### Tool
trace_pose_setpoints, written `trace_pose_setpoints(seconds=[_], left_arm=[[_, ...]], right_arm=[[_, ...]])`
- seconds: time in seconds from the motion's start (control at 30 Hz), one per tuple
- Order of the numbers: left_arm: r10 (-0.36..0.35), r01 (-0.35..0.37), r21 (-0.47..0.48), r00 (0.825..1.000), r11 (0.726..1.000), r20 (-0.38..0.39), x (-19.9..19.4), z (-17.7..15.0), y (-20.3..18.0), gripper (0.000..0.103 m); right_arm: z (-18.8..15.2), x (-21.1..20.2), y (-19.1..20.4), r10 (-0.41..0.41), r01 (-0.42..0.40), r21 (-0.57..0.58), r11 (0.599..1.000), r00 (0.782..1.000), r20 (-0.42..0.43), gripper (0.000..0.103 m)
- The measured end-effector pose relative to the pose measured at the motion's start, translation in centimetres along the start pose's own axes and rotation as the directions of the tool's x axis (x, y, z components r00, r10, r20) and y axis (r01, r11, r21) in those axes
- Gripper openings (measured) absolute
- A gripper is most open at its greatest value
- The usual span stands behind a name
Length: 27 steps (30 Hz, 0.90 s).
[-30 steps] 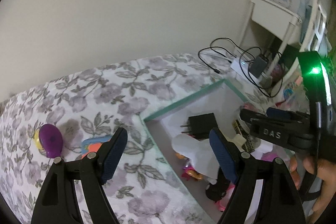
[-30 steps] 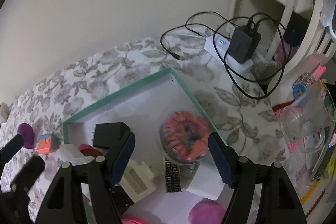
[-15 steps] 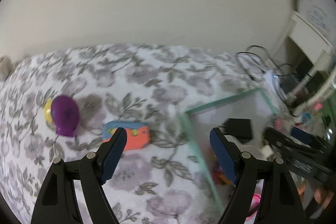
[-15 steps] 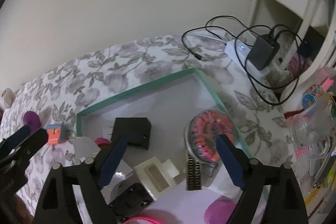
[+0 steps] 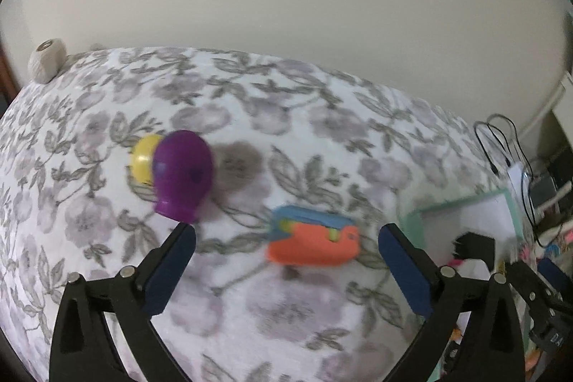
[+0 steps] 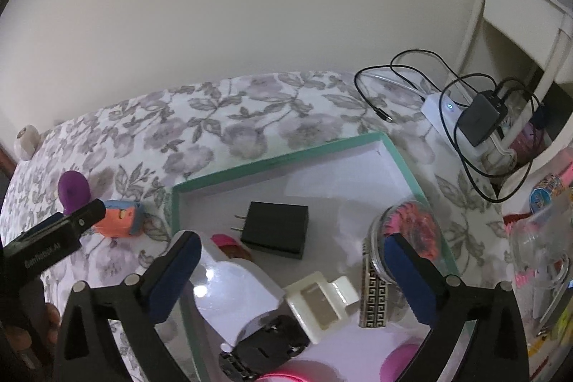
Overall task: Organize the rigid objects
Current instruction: 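Withdraw both tools from the box toward the purple head and orange toy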
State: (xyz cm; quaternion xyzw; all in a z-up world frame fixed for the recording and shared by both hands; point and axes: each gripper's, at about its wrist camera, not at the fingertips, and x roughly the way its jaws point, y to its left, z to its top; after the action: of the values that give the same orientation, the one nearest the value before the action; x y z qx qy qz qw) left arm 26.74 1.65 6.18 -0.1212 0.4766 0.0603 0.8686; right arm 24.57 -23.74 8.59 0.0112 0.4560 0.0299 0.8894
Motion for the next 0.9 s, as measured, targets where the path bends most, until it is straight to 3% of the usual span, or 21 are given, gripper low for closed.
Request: trace_pose_setpoints(seconds=[0.47,0.63,0.9], left_arm=[[0.127,-0.122,-0.204,0.992,0.971,0.012,-1.0,1.2,11.2,0.102],[0.101,-0.097,-0.237,0.995,0.967,0.002,-0.8,1.1,13.2,0.102],[0.043,-0.044,-0.236,0.999,0.971,-0.007,0.6,0.9,13.8,0.102]], right_arm=[[0.0,-0.5,5.7,0.102,-0.098,-0.089,0.991,0.994,0.044,0.103],[-0.2,-0.7,9.5,0.174,-0.165,-0.149,0.975,0.983,0.055,0.103],[-0.9,1.4,15.0,0.213,-0.201,-0.234,0.951,0.977,0.029,0.103]])
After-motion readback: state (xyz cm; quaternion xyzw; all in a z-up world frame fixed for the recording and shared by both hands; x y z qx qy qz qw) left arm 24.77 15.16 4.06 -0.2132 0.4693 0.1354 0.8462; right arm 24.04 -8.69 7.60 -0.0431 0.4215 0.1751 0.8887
